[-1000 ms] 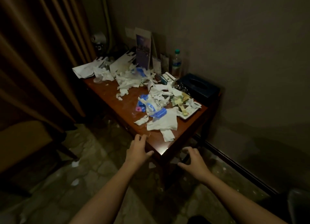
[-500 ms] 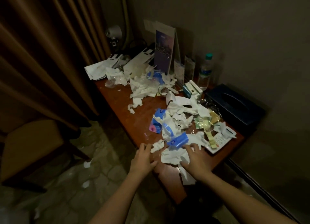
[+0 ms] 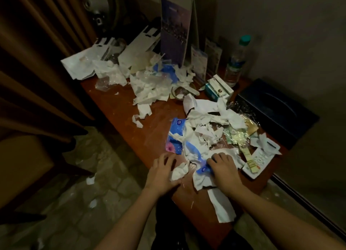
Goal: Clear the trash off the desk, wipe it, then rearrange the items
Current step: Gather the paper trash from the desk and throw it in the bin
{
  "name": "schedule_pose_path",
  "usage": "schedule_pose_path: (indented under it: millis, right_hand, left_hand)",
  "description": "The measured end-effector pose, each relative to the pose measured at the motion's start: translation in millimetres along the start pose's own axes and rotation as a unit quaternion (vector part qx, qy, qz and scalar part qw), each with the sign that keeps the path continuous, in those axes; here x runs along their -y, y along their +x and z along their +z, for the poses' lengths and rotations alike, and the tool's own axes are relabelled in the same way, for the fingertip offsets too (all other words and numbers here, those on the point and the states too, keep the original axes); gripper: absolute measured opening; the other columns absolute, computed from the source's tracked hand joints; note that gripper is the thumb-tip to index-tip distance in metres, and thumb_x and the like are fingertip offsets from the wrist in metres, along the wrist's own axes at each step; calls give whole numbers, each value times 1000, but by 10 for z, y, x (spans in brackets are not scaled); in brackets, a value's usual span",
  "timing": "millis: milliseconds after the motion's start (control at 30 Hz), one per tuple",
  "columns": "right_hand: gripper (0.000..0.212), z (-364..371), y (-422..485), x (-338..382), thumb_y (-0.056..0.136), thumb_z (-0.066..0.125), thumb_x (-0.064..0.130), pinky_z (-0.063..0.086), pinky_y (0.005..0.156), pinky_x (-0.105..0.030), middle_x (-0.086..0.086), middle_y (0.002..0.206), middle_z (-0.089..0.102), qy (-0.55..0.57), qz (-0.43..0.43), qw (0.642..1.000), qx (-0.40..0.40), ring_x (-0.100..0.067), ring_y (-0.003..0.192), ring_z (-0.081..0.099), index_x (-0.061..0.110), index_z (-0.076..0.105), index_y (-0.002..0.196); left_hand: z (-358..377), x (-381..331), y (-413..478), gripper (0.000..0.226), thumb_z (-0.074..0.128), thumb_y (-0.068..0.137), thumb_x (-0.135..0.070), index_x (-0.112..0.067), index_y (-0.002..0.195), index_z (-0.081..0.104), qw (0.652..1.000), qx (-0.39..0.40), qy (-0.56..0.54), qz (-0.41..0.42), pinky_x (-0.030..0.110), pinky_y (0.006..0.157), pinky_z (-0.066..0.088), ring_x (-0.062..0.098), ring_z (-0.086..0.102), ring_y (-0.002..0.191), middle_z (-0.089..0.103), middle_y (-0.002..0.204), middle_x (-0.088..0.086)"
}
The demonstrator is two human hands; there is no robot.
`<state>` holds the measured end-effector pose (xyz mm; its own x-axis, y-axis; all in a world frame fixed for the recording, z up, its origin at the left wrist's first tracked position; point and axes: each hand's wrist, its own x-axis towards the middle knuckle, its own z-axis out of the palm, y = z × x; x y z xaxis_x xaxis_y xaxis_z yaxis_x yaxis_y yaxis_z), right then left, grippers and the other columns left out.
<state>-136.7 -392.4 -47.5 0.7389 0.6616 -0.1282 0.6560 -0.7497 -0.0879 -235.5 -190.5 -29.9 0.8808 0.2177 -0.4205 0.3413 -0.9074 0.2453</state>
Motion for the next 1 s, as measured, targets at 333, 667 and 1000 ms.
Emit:
schedule_pose_path:
  millis: [333, 667, 1000]
  right_hand:
    - [59, -28, -519, 374, 73, 69, 47, 34, 106, -50, -16, 151, 31, 96, 238, 961, 107, -39, 136, 31, 28, 54, 127]
    - [110, 117, -521, 400, 75, 66, 61, 17, 114, -55, -10, 154, -28, 114, 268, 937, 194, -42, 143, -9, 45, -18, 144]
    - [52, 118, -347, 311, 89, 53, 19, 38, 101, -32, -6, 151, 16, 154, 241, 947, 147, -28, 125, 27, 35, 34, 135]
  left_hand:
    - [-265, -87, 570, 115, 70, 69, -66, -54, 141, -20, 982, 59, 104, 149, 68, 110, 1, 45, -30, 137, -49, 145, -3]
    - [-109, -98, 815, 115, 71, 69, -63, -46, 147, -12, 971, 109, 173, 124, 64, 109, -12, 42, -24, 140, -42, 149, 5]
    - [-57, -102, 944, 93, 70, 77, -51, -45, 149, 12, 981, 119, 109, 105, 52, 117, 15, 40, -2, 145, -15, 160, 1]
